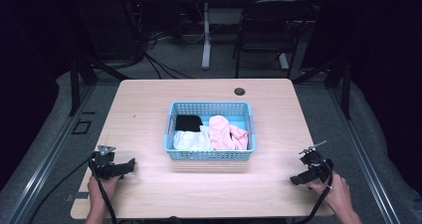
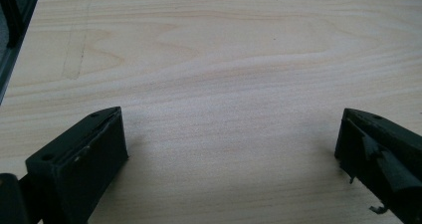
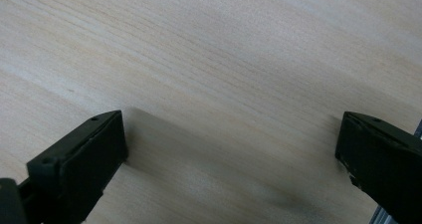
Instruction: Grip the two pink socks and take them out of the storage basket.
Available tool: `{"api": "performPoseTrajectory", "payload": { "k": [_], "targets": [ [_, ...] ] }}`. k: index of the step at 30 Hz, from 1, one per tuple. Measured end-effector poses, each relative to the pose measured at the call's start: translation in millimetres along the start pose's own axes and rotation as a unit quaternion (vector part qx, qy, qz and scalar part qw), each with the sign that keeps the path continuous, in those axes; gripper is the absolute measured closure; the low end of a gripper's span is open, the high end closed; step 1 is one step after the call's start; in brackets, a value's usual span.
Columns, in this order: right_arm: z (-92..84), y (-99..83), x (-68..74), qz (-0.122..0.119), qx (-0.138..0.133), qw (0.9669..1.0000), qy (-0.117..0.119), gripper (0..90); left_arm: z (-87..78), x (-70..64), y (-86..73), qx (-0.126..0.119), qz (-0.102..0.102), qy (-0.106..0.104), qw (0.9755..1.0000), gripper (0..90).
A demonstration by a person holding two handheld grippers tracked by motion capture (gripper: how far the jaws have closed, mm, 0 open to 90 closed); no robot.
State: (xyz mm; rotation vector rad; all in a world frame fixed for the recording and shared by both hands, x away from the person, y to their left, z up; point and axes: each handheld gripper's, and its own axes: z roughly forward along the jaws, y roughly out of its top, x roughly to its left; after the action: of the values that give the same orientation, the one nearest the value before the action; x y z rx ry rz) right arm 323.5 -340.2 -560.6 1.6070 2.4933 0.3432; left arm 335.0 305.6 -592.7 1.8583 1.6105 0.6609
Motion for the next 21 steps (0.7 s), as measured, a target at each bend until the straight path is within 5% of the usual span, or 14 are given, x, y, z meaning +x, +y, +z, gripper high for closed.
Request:
{"api": "performPoseTrajectory", "payload": {
  "k": [10,21],
  "targets": [
    [-0.7,-0.5,0.9,0.008,-0.007,0.9999,-0.011,0.0,0.2,0.2,0.3,0.0,0.001,0.0,1.0,0.0],
    [-22.2,7.0,2.7,0.013,-0.043,0.999,-0.001,0.0,0.4,0.0,0.3,-0.001,0.0,0.0,1.0,0.0]
  ]
}}
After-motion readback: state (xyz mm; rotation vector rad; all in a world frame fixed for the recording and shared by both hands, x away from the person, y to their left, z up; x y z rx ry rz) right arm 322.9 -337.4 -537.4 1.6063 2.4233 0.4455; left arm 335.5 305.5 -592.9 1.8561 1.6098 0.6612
